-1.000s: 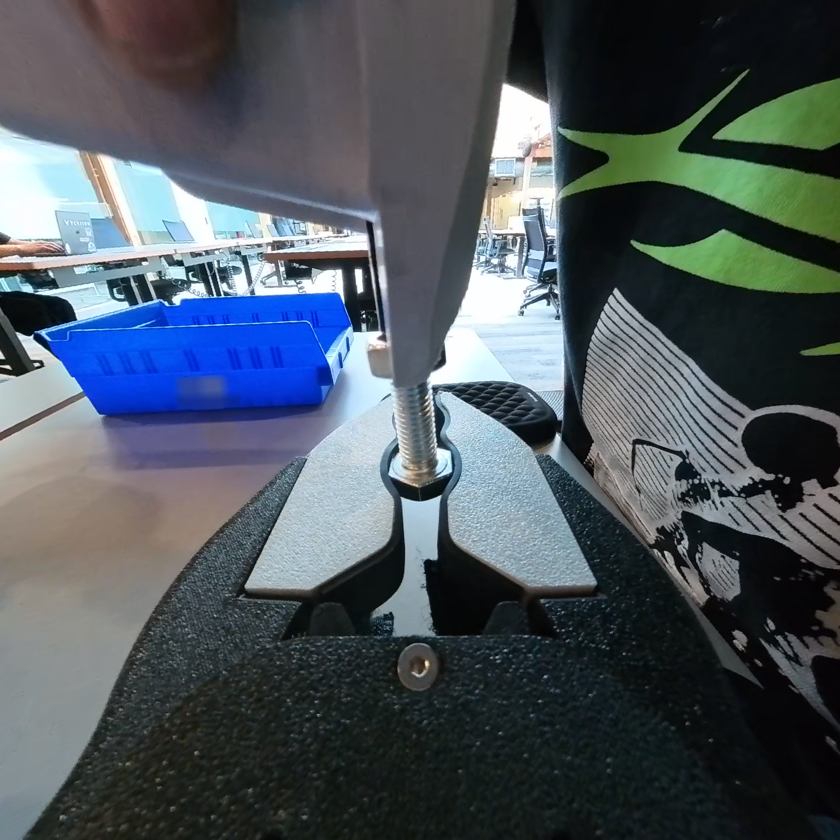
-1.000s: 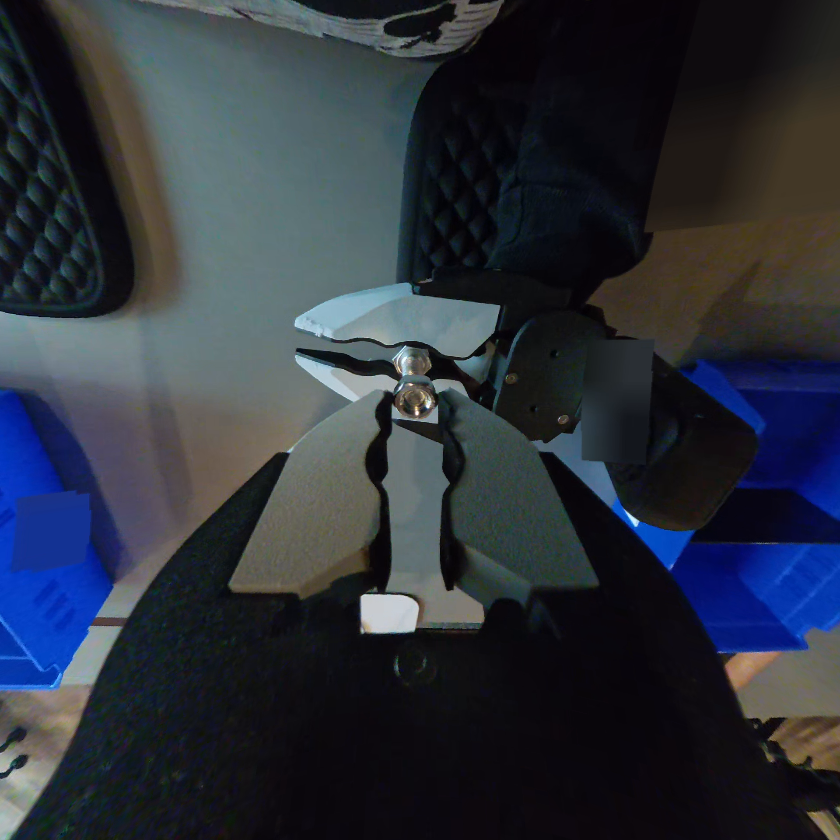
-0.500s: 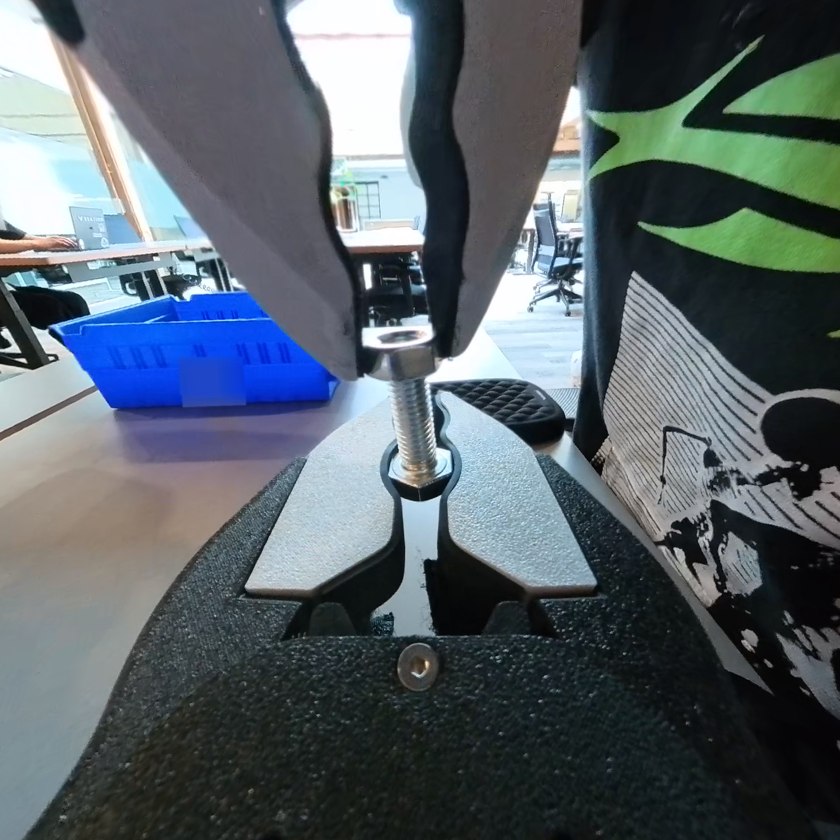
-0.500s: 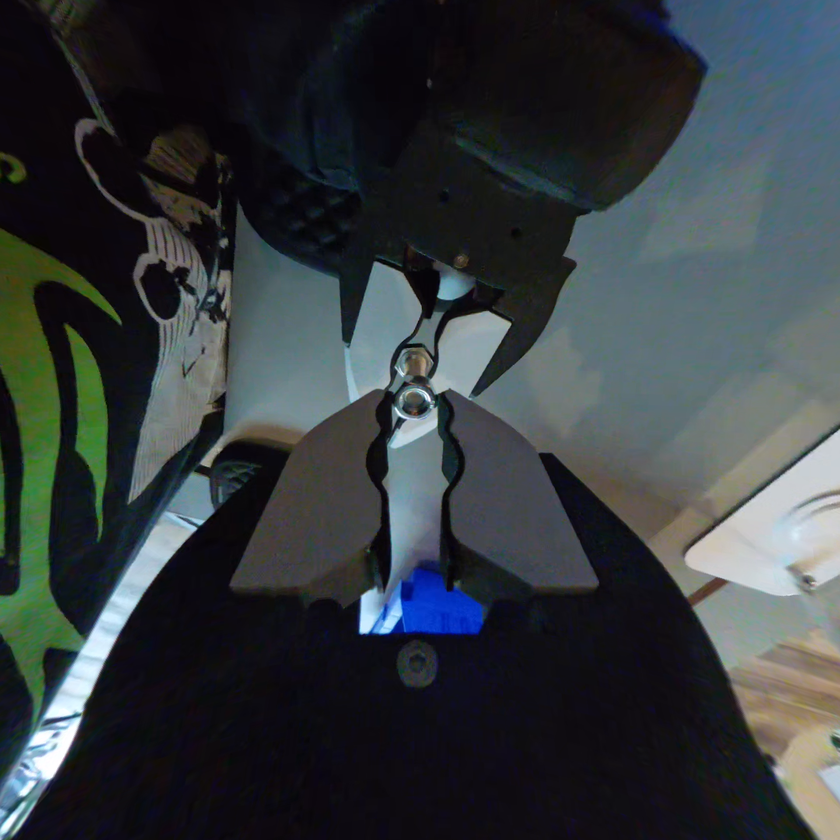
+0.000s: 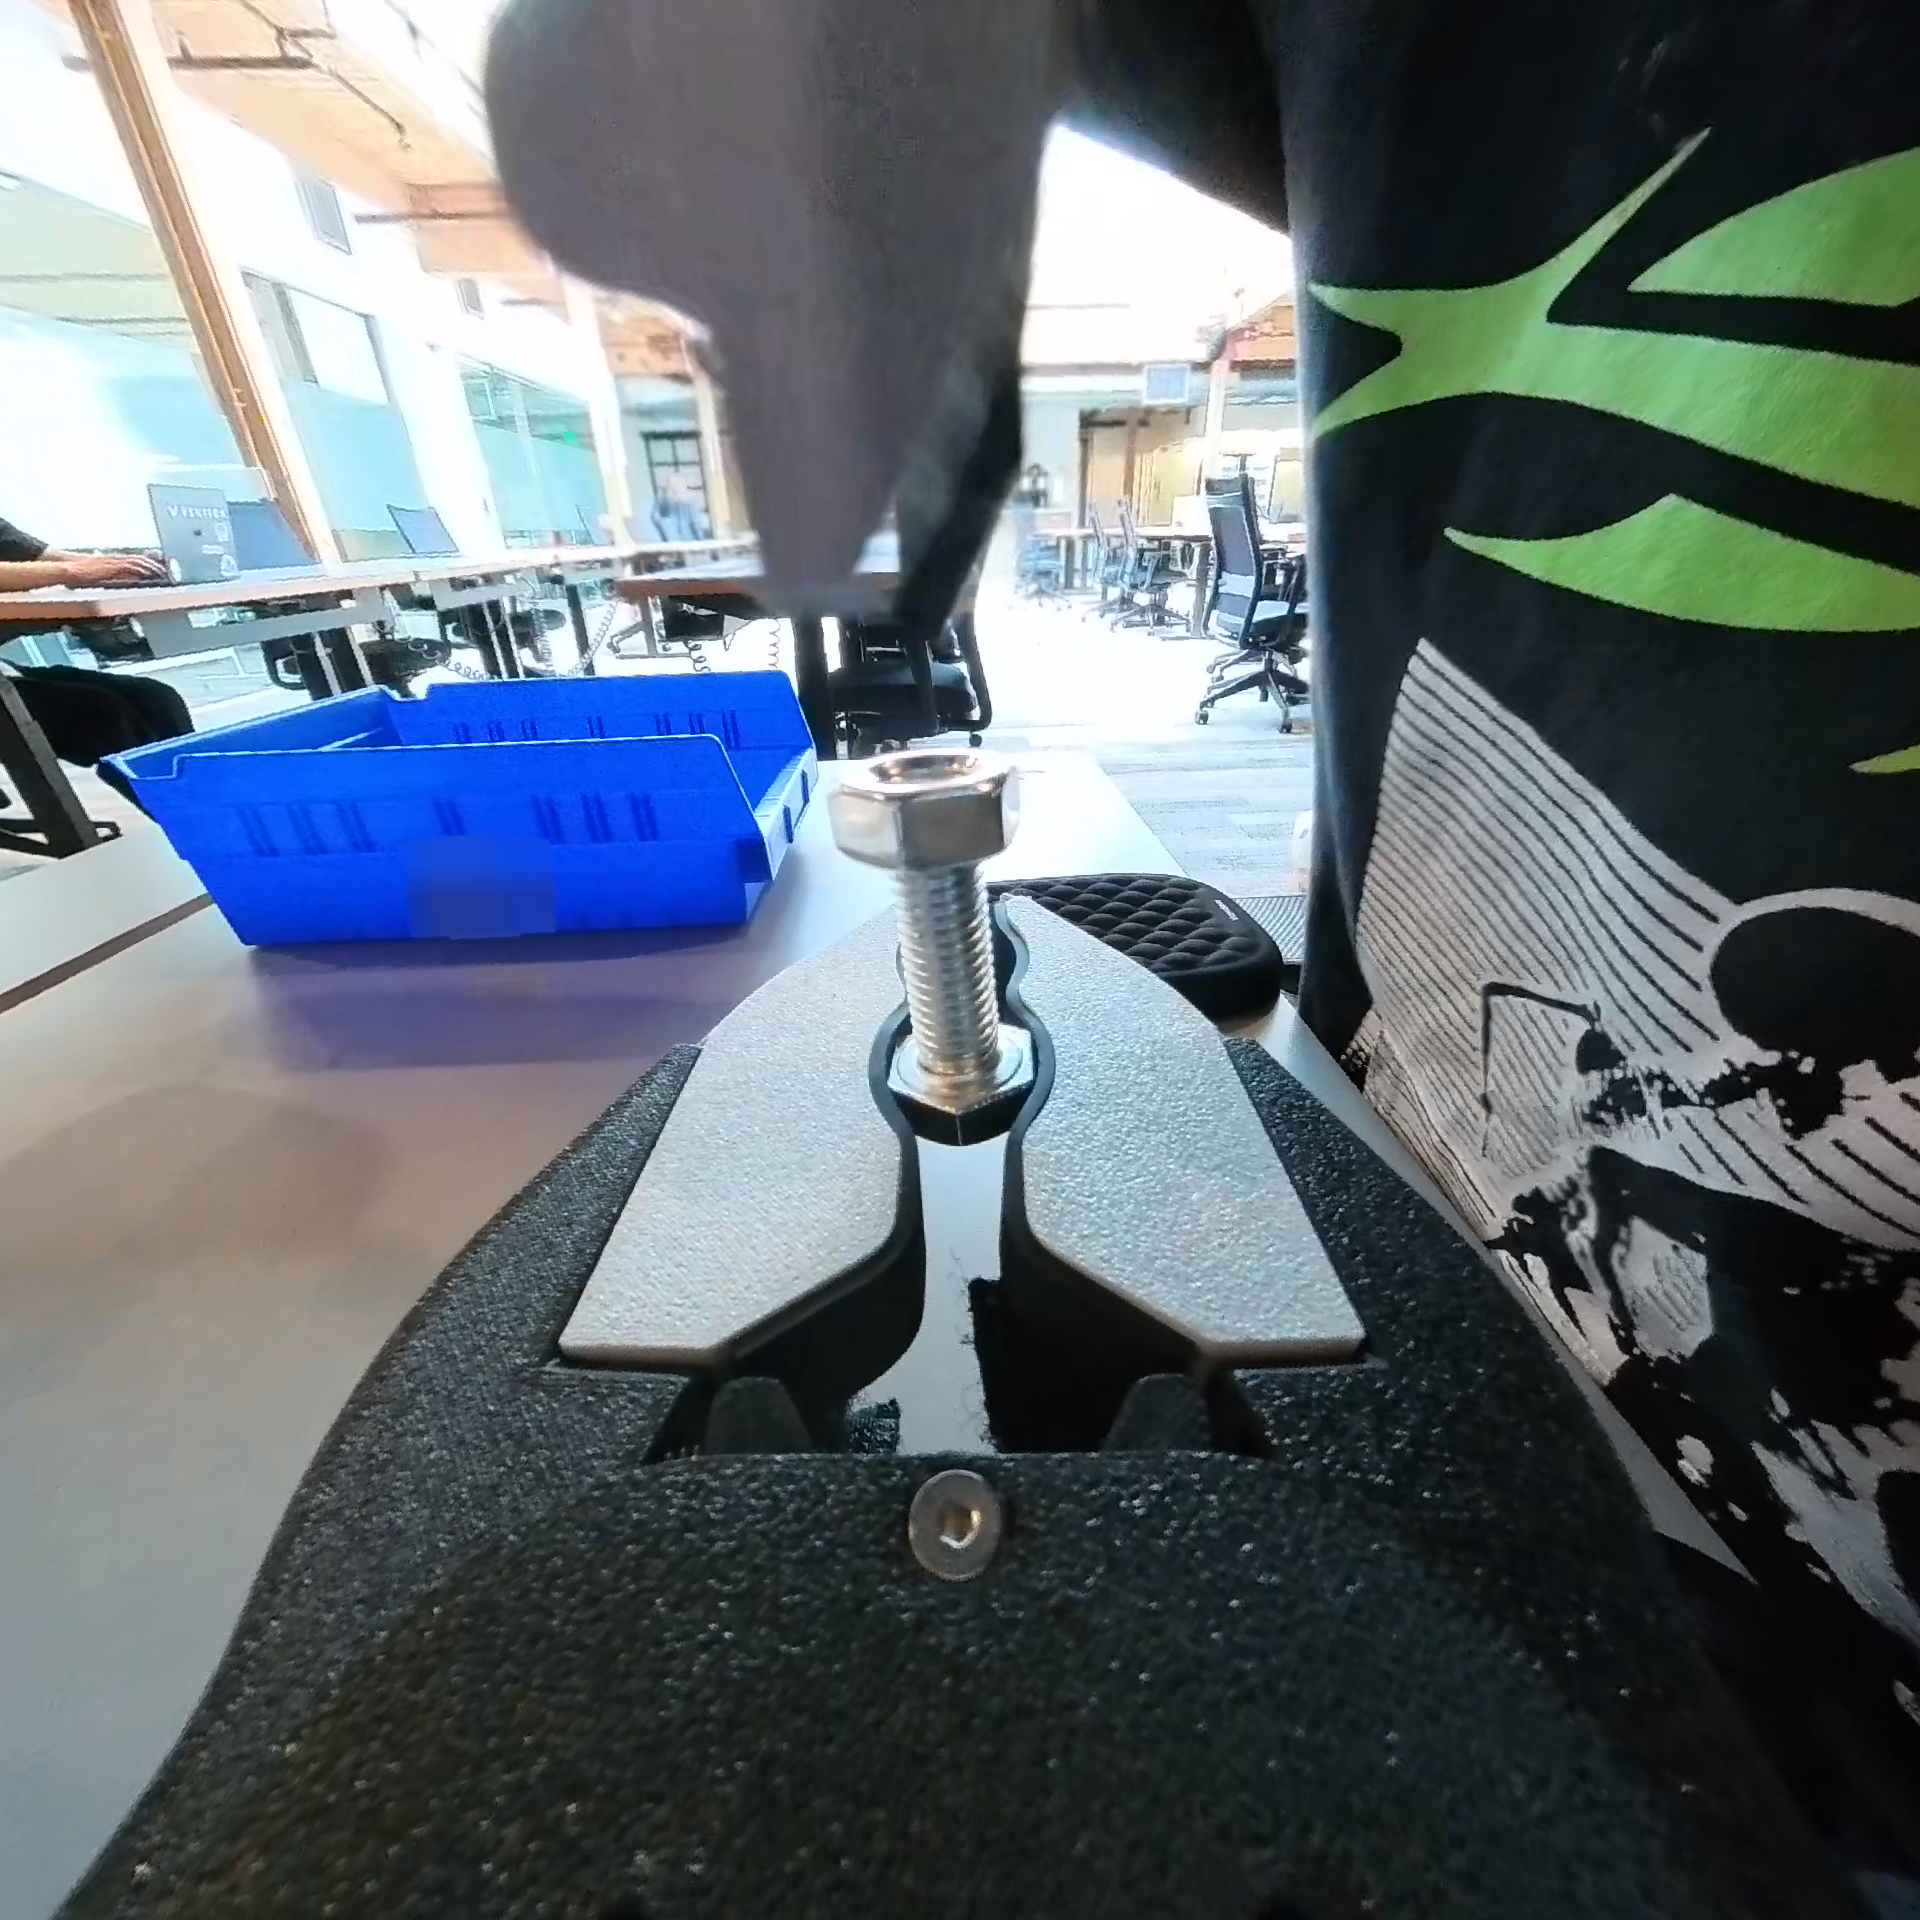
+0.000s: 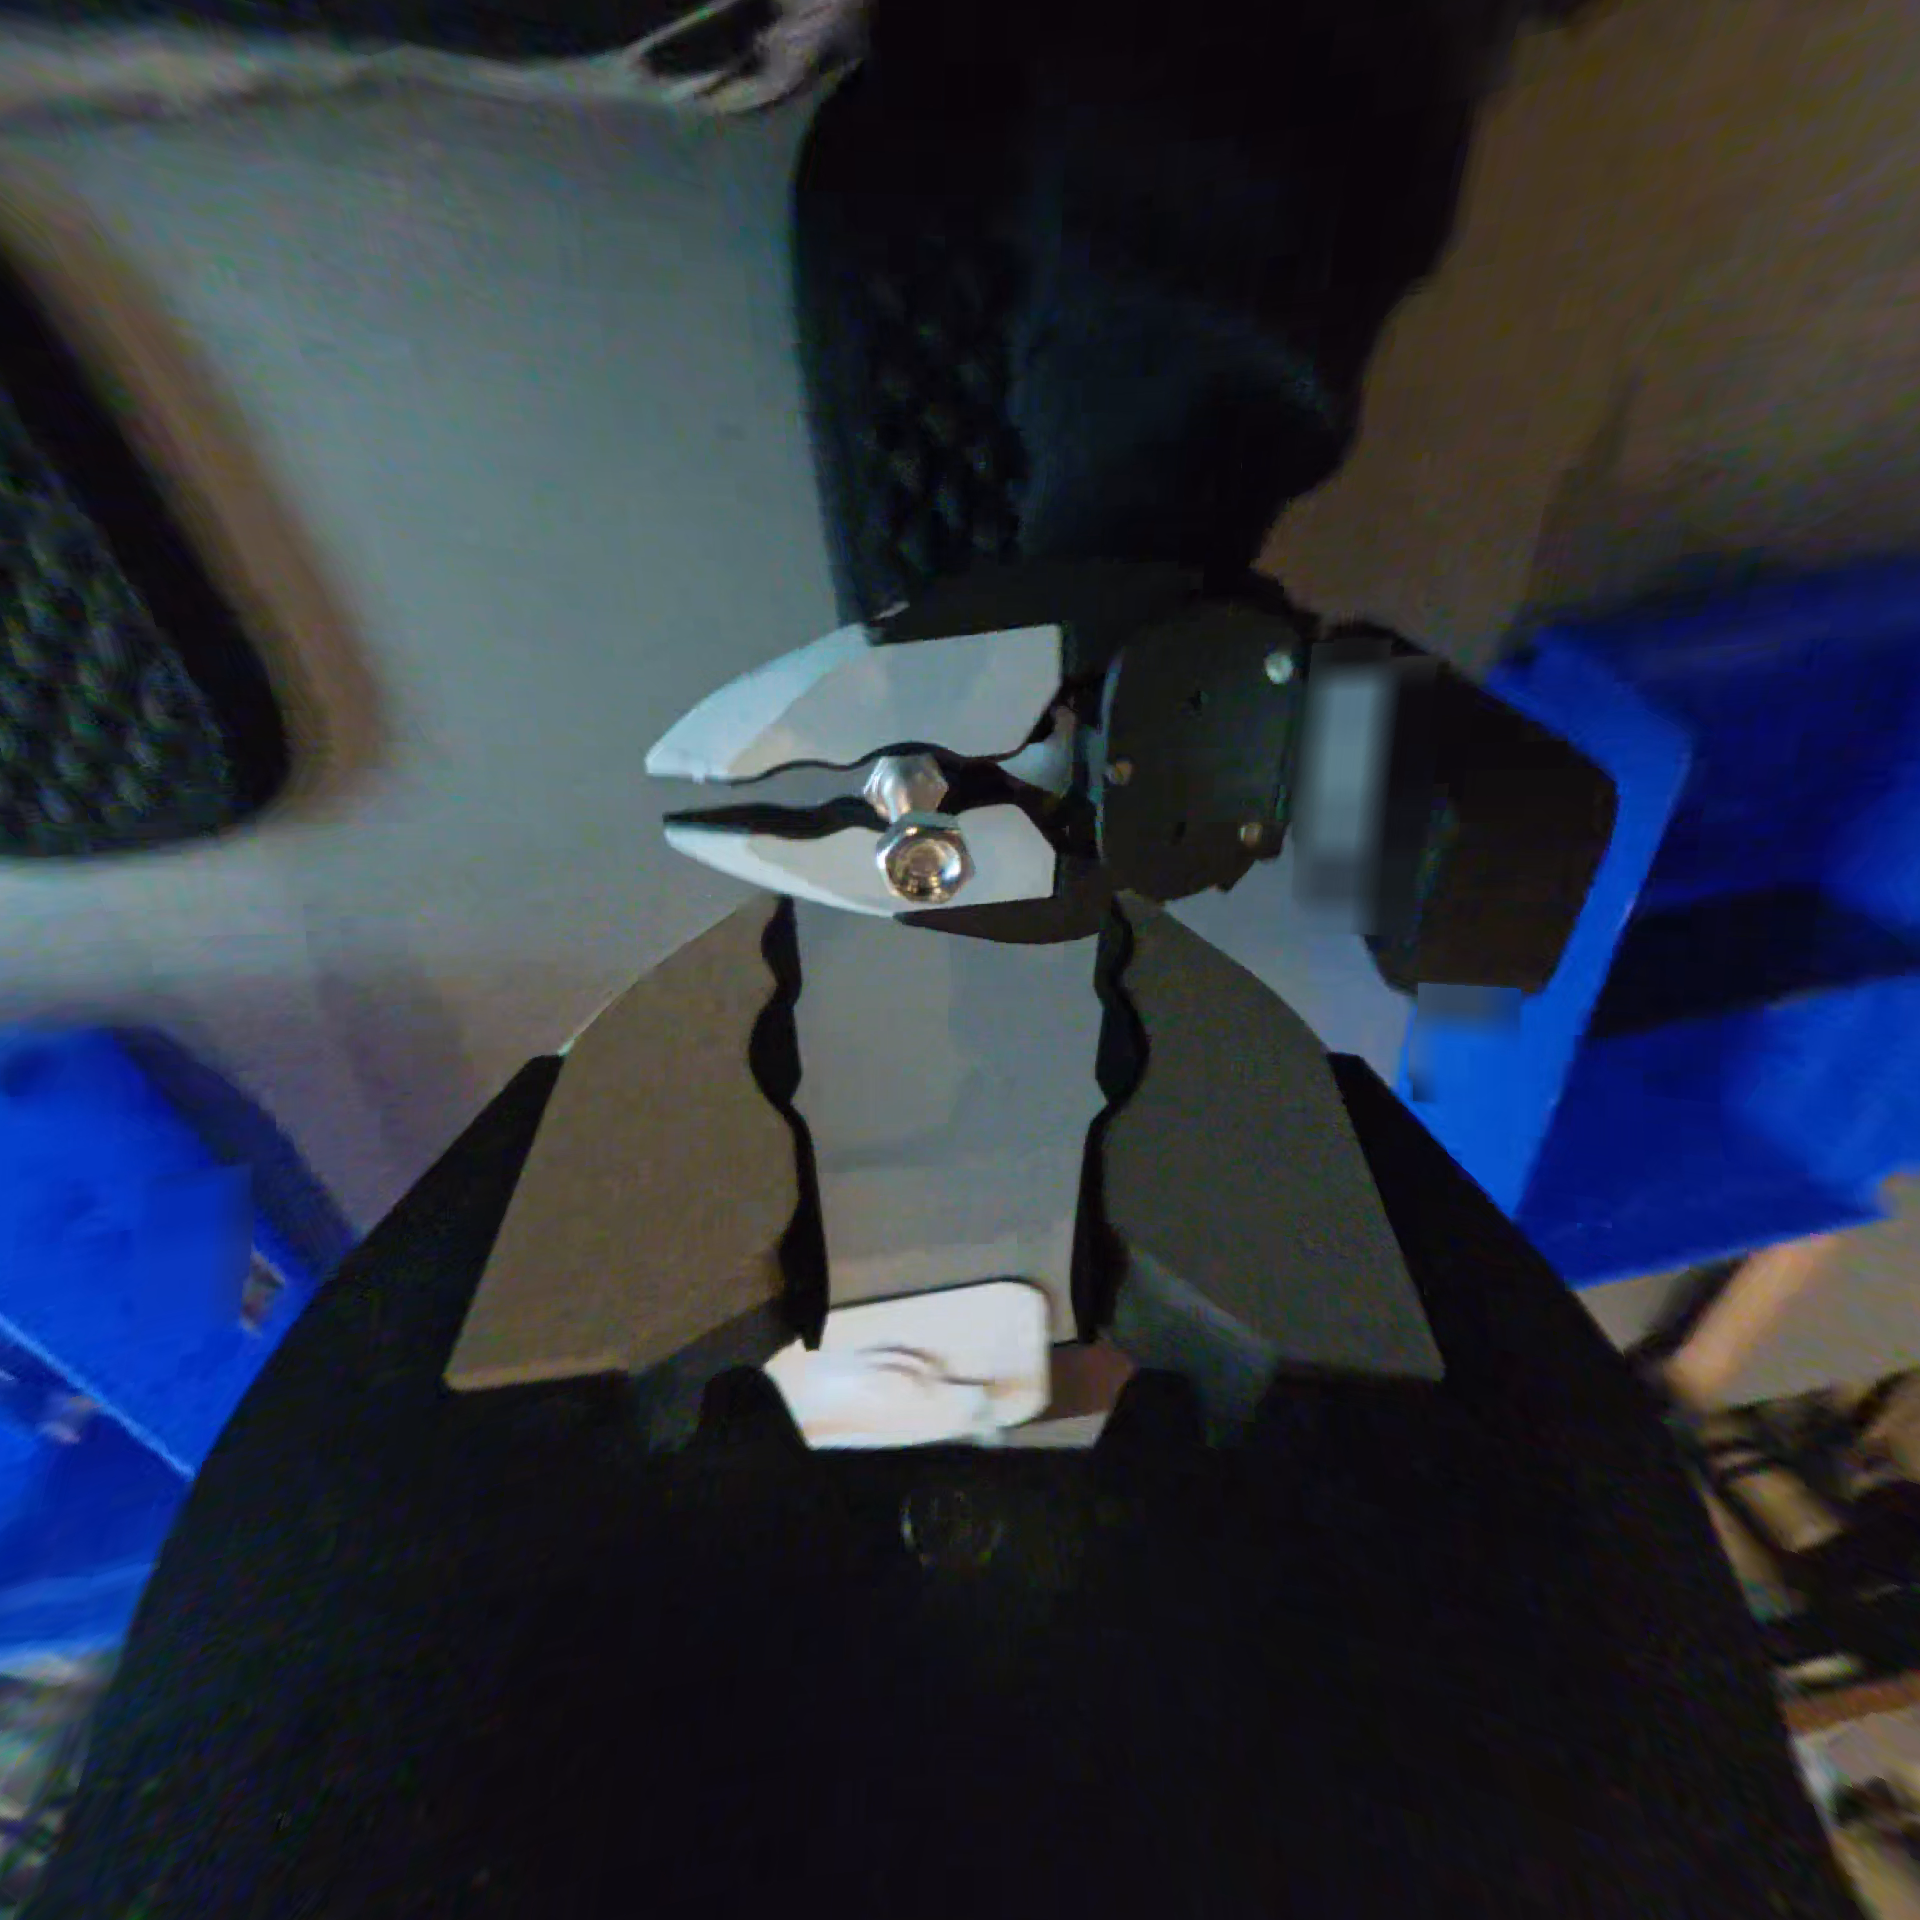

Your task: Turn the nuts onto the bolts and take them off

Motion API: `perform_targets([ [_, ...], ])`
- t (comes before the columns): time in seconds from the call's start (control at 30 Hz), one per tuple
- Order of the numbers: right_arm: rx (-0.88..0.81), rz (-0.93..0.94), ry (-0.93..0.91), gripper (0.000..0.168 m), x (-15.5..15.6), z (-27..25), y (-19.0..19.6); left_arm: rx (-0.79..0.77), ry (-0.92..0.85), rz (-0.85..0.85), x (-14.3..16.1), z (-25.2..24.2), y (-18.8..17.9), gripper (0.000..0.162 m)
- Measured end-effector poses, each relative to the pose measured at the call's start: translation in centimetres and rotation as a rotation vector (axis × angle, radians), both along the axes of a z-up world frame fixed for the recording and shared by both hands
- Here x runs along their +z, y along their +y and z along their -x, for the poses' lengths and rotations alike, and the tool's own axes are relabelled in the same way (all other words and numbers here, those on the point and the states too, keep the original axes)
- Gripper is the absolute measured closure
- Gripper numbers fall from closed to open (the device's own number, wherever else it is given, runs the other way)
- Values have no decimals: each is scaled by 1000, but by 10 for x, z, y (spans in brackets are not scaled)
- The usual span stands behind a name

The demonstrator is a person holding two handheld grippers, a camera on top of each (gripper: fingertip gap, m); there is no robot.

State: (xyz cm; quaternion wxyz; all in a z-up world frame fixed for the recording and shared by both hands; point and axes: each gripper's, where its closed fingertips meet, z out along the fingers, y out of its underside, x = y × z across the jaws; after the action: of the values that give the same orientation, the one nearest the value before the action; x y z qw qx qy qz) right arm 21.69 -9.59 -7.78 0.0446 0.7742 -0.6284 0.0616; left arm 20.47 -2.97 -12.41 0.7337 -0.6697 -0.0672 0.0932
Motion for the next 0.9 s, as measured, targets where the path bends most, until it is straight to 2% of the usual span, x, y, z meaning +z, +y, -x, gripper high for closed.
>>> perform_targets([
  [0.03, 72, -13, 18, 117, -3, 1, 2, 0, -1, -1, 0, 0, 0, 152],
  [0.13, 133, -71, 33, 118, -12, 0, 6, 0, -2, -5, 0, 0, -1, 152],
  [0.3, 239, -73, 48, 131, -19, -1, 4, -1, -2, -6, 0, 0, 0, 152],
  [0.47, 243, -72, 26, 151, -21, -3, 3, -2, -1, -5, 1, 0, 0, 152],
  [0.6, 174, -72, 10, 151, -20, -3, 2, 2, 0, -6, 1, 1, 0, 152],
  [0.67, 54, -83, 0, 151, -21, -2, 2, 7, -4, -6, 0, 2, -1, 152],
  [0.77, -265, -111, -29, 151, -20, 0, 1, 14, -6, -12, 1, 3, -1, 152],
  [0.83, -561, -129, -43, 151, -21, 1, 1, 18, -8, -12, 1, 3, -2, 152],
  [0.9, -943, -166, -65, 151, -21, 1, 3, 15, -5, -5, 0, 3, -1, 152],
])
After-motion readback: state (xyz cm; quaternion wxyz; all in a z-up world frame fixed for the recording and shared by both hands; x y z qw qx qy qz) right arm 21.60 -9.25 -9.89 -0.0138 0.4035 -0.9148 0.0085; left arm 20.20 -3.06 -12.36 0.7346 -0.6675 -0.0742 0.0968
